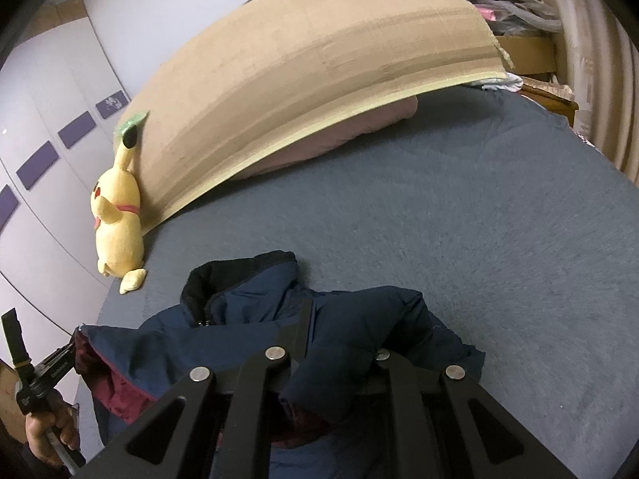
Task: Fold large clothes
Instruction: 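Lower the folded hem onto the jacket near the collar with both tools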
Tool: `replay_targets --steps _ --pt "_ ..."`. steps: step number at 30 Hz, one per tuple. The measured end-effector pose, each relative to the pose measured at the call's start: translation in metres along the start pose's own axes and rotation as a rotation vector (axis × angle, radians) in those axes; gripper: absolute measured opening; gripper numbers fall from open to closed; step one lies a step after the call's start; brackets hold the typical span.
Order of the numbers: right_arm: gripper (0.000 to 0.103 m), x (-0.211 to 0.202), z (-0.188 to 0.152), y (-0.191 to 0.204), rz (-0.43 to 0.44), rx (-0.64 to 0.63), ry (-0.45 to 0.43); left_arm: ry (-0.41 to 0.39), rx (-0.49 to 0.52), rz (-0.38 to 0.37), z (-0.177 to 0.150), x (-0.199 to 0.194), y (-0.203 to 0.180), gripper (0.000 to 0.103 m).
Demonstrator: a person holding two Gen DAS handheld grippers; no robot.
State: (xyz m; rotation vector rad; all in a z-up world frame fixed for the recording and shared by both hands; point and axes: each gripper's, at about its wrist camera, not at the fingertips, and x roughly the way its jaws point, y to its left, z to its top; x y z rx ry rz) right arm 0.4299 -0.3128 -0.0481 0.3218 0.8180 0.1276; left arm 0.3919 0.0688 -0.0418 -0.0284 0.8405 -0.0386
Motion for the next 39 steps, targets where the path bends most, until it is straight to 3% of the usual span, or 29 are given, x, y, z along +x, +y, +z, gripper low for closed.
replay_targets --steps 39 --pt "0.011 0.089 0.011 -0.013 -0.076 0.0 0.13 0.101 0.02 0.032 0.002 0.078 0.001 0.017"
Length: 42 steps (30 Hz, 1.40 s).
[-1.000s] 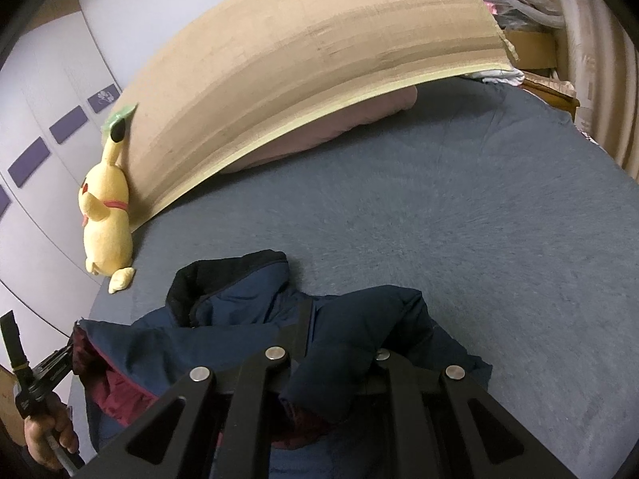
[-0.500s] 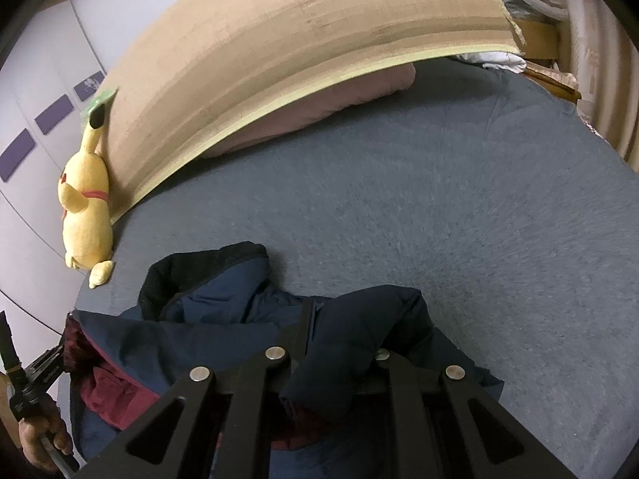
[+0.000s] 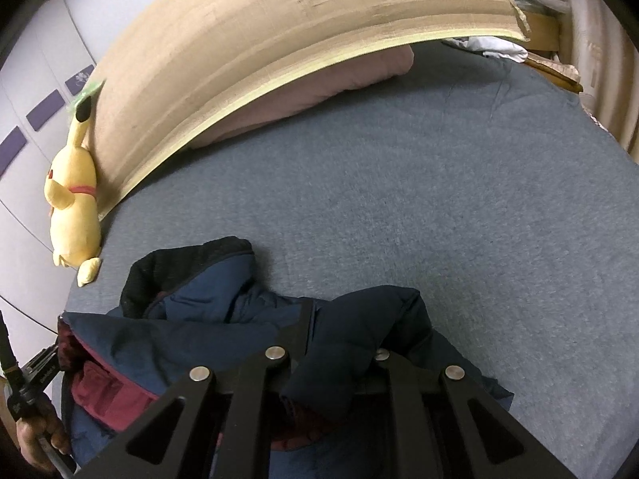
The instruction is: Fold large clothes
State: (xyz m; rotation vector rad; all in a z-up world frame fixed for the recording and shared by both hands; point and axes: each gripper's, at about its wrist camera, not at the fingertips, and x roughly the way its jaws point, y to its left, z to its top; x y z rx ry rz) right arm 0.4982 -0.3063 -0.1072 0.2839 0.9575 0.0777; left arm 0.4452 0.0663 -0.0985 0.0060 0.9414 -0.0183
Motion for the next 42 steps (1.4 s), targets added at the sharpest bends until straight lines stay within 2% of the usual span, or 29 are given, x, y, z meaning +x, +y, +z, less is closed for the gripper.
replay_targets --steps 14,42 --pt "0.012 0.004 0.008 -0.002 -0.002 -0.001 -0.004 0.011 0.006 -0.002 0.005 0.013 0.0 0.016" --pt "0.012 0.027 0.011 -0.008 -0.009 0.023 0.066 0.052 0.025 0.004 0.007 0.028 -0.002 0.017"
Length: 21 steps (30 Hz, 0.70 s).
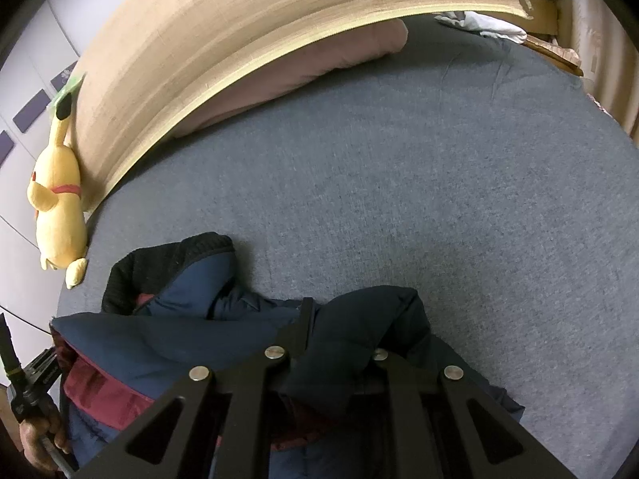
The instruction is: Fold large clothes
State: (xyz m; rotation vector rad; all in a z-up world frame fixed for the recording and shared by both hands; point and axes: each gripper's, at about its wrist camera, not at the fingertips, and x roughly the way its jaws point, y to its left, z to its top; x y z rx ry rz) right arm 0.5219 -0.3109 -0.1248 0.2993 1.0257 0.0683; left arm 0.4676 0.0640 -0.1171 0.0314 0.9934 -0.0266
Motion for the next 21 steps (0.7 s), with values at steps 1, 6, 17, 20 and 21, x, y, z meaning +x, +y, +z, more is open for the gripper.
replay_targets --steps 1,6,17,20,21 --pt "0.012 -0.0012 0.0008 -0.0005 0.004 0.003 0.0 0.002 -0.004 -0.002 0.0007 0.0009 0.0008 0.017" --pt "0.012 0.0058 -0.0009 -0.0026 0.007 0.021 0.011 0.01 0.002 0.009 0.0001 0.0037 -0.001 0.017" --pt "0.012 0.0061 0.002 -0.004 0.012 0.027 0.057 0.021 0.027 0.04 0.0001 0.0049 -0.0038 0.017" --pt "0.012 0.0057 0.0032 -0.0062 0.021 0.042 0.066 0.024 0.003 0.025 0.0014 0.0051 -0.0005 0.017" --pt "0.012 0.0054 0.0035 -0.0064 0.023 0.043 0.069 0.025 -0.006 0.018 0.0015 0.0052 0.001 0.017"
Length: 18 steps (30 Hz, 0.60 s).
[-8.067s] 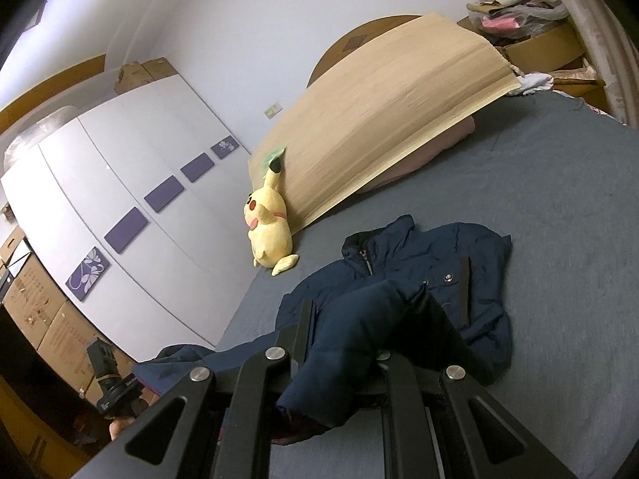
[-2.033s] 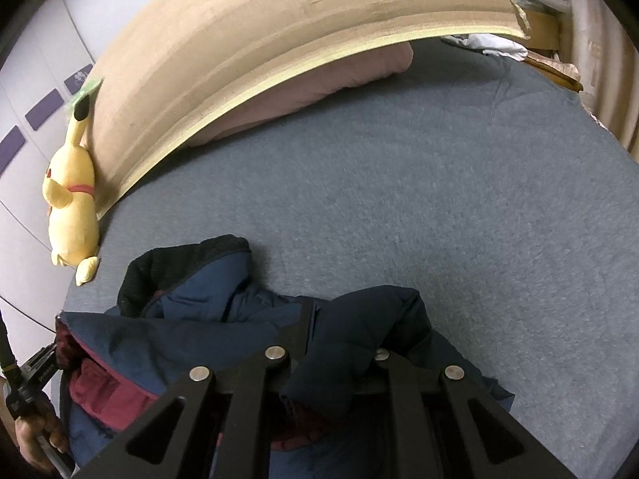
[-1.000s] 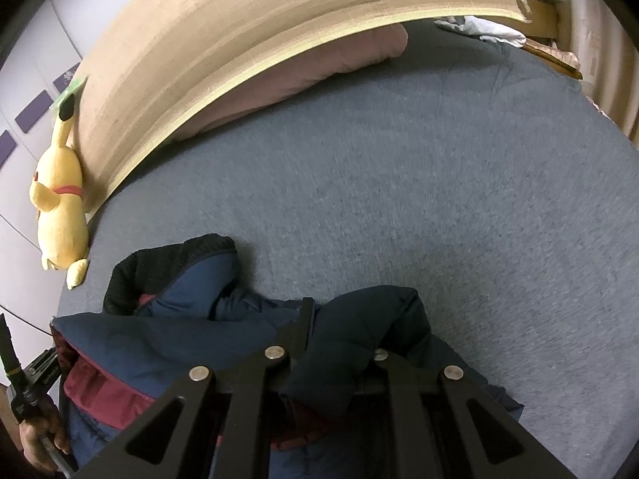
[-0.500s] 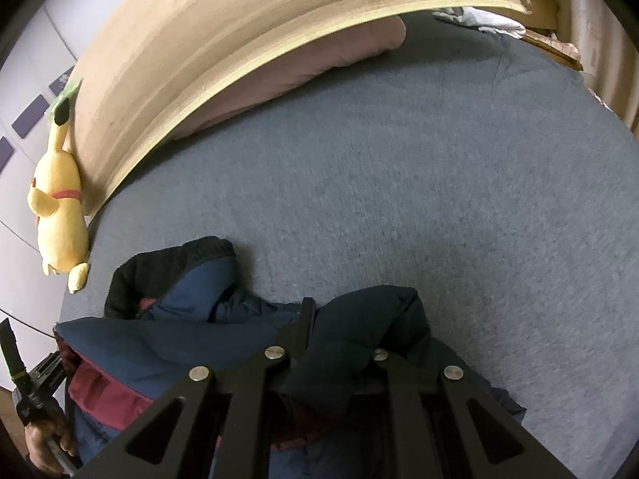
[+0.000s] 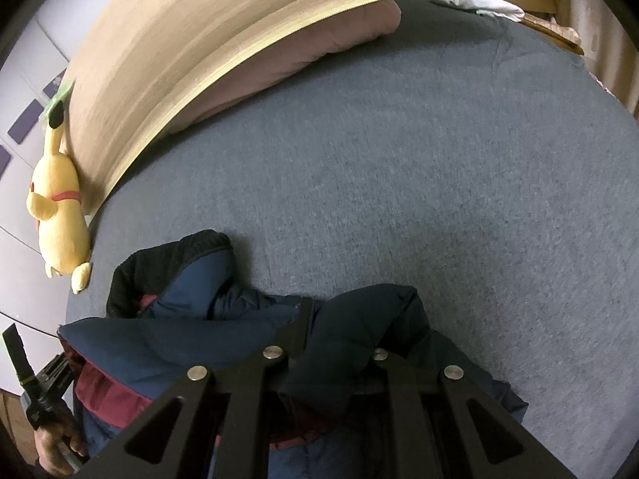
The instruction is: Fold large clothes
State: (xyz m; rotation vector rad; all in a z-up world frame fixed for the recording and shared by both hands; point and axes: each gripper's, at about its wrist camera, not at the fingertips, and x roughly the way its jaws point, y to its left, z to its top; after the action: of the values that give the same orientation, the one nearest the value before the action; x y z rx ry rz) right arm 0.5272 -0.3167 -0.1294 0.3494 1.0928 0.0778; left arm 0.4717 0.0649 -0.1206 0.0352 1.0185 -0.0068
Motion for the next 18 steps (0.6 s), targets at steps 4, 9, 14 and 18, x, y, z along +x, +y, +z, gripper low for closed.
replay_targets --steps 4,9,14,18 --pt "0.012 -0.0002 0.0004 -0.0001 0.006 0.005 0.004 -0.004 0.018 0.012 -0.0012 -0.0006 -0.0025 0.017" --pt "0.012 0.0004 0.0012 -0.0044 0.025 0.032 0.016 0.001 0.016 0.005 -0.0012 -0.0002 -0.0012 0.017" --pt "0.012 0.0009 0.0017 -0.0037 0.03 0.046 0.026 0.004 0.022 0.002 -0.0015 0.0005 -0.0002 0.017" --pt "0.012 0.0017 0.0035 -0.0069 0.048 0.067 0.039 0.006 0.02 0.001 -0.0024 0.0004 -0.0005 0.017"
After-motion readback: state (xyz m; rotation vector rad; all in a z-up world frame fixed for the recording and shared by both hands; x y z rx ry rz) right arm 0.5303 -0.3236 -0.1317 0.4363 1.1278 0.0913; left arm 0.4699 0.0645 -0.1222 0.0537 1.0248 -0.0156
